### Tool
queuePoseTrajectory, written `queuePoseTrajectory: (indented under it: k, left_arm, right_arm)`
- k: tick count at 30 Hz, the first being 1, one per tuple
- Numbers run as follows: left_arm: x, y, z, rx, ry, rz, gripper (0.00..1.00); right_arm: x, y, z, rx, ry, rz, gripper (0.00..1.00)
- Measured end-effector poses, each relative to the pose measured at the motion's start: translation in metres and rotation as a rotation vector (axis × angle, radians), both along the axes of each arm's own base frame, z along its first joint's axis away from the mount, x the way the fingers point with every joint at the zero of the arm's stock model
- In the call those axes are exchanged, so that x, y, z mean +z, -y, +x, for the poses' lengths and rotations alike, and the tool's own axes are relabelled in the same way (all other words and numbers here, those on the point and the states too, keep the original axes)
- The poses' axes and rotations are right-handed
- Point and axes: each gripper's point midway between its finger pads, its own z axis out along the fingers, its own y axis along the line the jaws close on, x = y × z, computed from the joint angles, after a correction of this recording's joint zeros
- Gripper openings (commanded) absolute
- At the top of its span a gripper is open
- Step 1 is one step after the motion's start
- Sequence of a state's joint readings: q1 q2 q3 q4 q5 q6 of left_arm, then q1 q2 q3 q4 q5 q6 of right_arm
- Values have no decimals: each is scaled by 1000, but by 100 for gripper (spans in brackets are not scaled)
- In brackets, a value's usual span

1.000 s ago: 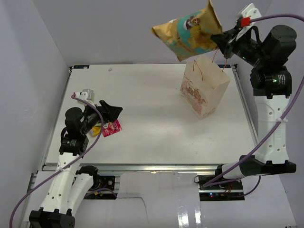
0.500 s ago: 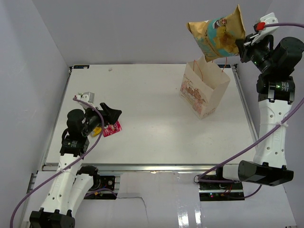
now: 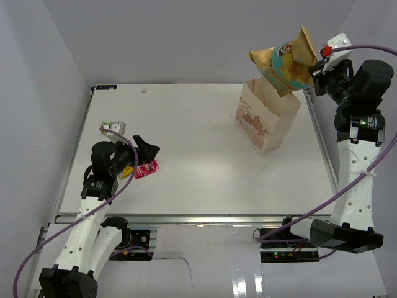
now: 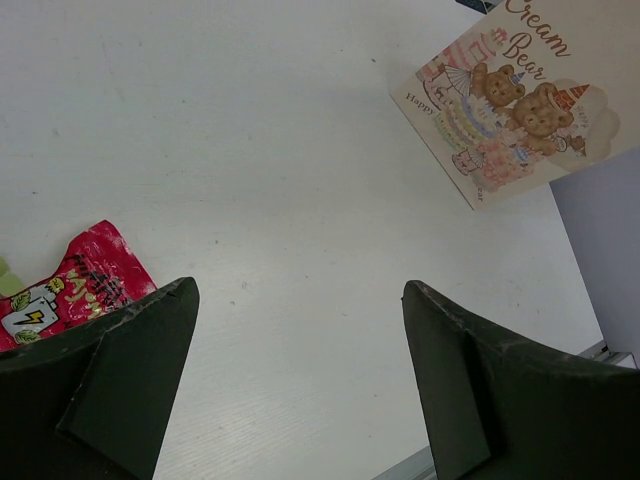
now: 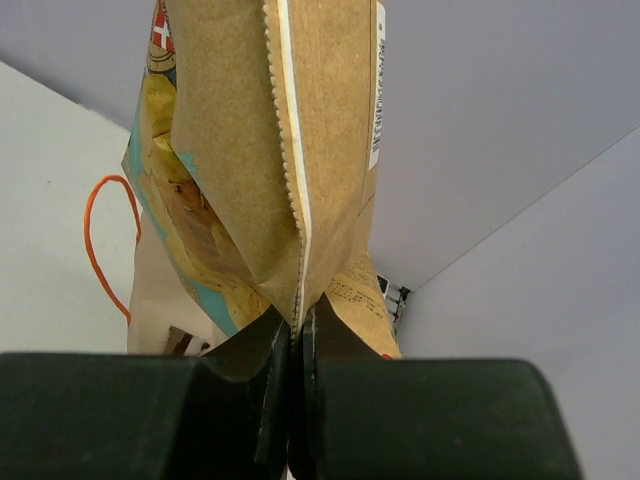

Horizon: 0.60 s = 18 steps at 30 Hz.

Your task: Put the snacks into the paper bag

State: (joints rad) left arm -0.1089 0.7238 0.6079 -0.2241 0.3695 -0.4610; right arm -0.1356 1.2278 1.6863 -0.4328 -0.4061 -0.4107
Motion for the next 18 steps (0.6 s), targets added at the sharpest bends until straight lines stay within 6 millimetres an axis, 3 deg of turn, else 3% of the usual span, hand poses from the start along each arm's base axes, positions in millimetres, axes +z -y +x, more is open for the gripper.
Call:
queuePoseTrajectory:
  k: [18]
  left_arm:
    - [-13, 0, 1, 2, -40, 2, 93]
  right_arm:
    - [-43, 3, -7, 47, -109, -180, 8]
